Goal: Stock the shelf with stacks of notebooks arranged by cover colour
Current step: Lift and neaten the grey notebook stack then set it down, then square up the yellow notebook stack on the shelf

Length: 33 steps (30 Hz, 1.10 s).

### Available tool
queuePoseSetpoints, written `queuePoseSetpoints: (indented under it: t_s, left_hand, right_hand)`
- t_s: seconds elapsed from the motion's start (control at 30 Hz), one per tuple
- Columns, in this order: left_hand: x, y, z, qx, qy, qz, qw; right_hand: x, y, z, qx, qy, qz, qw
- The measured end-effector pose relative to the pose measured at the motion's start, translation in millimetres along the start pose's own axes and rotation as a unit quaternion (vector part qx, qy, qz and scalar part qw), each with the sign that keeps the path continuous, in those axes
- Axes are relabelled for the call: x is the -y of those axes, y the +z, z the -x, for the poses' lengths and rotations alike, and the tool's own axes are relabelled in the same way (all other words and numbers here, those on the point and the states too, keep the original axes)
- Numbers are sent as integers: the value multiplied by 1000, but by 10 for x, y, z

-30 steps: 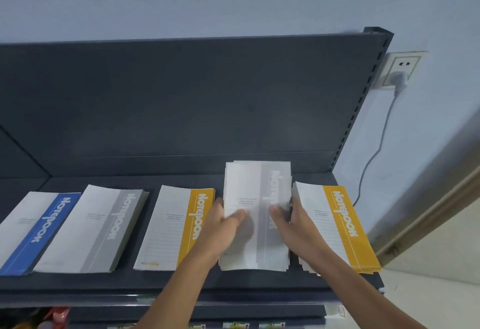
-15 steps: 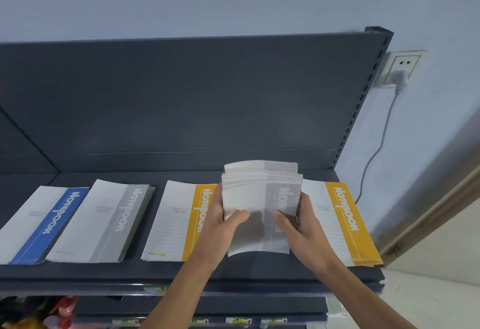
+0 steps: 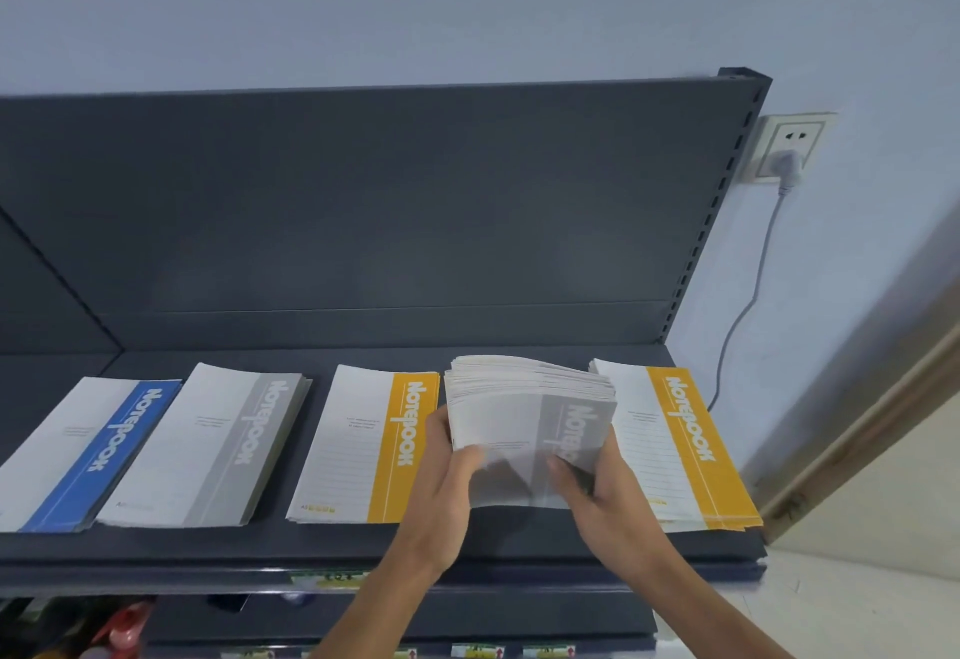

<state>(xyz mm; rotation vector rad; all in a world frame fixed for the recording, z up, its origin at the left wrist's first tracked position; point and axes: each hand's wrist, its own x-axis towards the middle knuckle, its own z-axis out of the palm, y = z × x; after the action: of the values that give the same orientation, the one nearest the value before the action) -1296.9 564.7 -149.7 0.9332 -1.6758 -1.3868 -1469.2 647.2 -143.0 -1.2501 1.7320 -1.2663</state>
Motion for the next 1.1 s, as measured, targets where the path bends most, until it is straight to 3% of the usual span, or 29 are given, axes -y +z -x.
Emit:
queuePoseSetpoints:
  t_s: [0.2,0.33,0.6,0.83,1.1]
  left_hand:
    - [-22,-79,-188,-7,18,-245,969]
    - [-108,-32,-499,-32,-75,-346,935]
    - [-32,173,-735,-68,-144,-436,886]
    - [126,148,-785,-83,-148,-441,881]
    - [111,202,-807,-80,-81,-539,835]
  right_hand:
    - [14,-60,-200,-51,0,123,991]
    - [94,-108,-501,-59,109,161,979]
    - [67,-7,-822,-39,193,317,928]
    - [10,102,-830,-36,164,351,921]
    - [40,126,-860,-52,119,383,915]
